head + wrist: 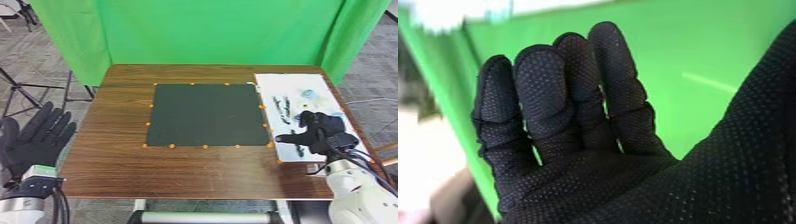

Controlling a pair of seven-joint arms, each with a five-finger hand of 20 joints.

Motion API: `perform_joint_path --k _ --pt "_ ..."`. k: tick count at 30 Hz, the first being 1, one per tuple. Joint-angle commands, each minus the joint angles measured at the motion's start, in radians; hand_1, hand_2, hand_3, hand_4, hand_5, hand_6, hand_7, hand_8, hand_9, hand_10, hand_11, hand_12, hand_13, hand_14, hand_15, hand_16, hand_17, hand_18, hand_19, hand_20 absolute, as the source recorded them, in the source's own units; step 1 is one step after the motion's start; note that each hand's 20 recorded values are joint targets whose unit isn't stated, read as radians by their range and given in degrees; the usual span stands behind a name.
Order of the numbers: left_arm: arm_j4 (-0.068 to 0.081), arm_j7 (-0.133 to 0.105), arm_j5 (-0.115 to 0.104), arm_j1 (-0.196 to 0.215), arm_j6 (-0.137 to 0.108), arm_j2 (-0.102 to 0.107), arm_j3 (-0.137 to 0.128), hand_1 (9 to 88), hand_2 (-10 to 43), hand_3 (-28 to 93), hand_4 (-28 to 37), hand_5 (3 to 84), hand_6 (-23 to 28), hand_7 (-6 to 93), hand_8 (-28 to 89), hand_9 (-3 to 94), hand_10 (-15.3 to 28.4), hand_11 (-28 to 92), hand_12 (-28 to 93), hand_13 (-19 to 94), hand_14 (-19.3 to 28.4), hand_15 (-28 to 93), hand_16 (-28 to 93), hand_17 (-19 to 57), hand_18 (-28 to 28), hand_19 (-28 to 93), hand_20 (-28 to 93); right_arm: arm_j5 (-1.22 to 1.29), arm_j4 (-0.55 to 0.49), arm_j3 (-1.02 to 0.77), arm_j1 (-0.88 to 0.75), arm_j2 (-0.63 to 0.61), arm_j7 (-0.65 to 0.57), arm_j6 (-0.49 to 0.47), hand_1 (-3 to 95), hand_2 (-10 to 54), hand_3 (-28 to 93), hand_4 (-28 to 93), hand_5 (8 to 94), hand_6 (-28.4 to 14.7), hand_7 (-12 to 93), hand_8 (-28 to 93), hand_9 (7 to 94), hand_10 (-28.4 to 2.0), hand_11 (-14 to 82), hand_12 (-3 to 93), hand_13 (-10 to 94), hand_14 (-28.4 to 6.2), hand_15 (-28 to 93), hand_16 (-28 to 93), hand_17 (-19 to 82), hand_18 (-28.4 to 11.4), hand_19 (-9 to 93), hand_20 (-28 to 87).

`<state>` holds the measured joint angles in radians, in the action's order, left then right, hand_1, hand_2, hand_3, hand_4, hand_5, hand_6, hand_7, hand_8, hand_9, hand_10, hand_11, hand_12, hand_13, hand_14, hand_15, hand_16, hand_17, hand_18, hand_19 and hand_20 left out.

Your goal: Arrange flowers

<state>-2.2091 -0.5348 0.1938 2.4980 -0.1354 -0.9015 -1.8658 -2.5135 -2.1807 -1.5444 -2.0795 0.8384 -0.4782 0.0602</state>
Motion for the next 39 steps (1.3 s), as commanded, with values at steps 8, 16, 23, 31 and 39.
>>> perform_joint_path --k 8,16,23,31,39 --pt "-0.007 -0.011 -0.019 0.014 -0.026 -0.006 0.008 24.2 7.9 68 -28.3 37.7 6.4 12.8 -9 32.0 13.3 18 10 21 12.9 28 -8 -4.6 10.2 27 8 0.005 0.028 0.028 0.056 -0.074 -0.087 -0.095 35.9 -9.5 27 -25 49.2 -6.0 67 -21 55.4 -18.2 55.7 40.4 56 -16.5 74 37 30 -23.4 79 42" --pt "-0.003 -0.009 -0.023 0.011 -0.029 -0.004 0.014 24.3 8.0 68 -28.3 37.8 6.4 13.1 -9 32.0 13.3 18 10 22 13.0 29 -8 -4.6 10.3 27 8 0.009 0.052 0.091 0.128 -0.073 -0.133 -0.209 31.0 -9.5 45 -28 62.8 -3.6 40 -13 68.3 -16.8 42.5 32.3 61 -15.4 70 36 32 -24.3 81 42" --pt "-0.002 0.001 -0.021 0.011 -0.038 -0.012 0.015 24.3 8.1 68 -28.3 37.8 6.4 13.2 -9 32.1 13.3 18 10 22 12.9 29 -8 -4.7 10.3 27 8 0.041 0.075 0.132 0.174 -0.057 -0.227 -0.359 28.6 -9.5 52 -28 66.3 -4.0 31 -9 69.4 -16.7 40.2 32.2 62 -15.0 70 36 33 -24.6 82 41" --pt "-0.002 -0.005 -0.023 0.013 -0.041 -0.014 0.006 24.4 8.2 68 -28.3 37.8 6.4 13.3 -9 32.0 13.3 18 10 22 13.1 29 -8 -4.7 10.3 27 8 0.121 0.098 0.145 0.187 -0.039 -0.221 -0.431 27.1 -9.5 53 -28 66.7 -3.9 33 -9 70.3 -16.9 39.6 32.6 62 -15.1 70 36 34 -25.0 83 41" --pt "0.002 0.009 -0.011 0.009 -0.036 -0.025 -0.01 24.3 8.2 68 -28.3 37.8 6.4 13.3 -9 32.0 13.2 18 10 21 13.5 30 -8 -4.7 10.4 27 8 0.17 0.151 0.238 0.249 -0.038 -0.187 -0.493 25.3 -9.5 71 -28 68.2 -3.3 38 -10 71.6 -15.9 41.6 33.4 64 -14.3 69 36 34 -24.8 84 40"
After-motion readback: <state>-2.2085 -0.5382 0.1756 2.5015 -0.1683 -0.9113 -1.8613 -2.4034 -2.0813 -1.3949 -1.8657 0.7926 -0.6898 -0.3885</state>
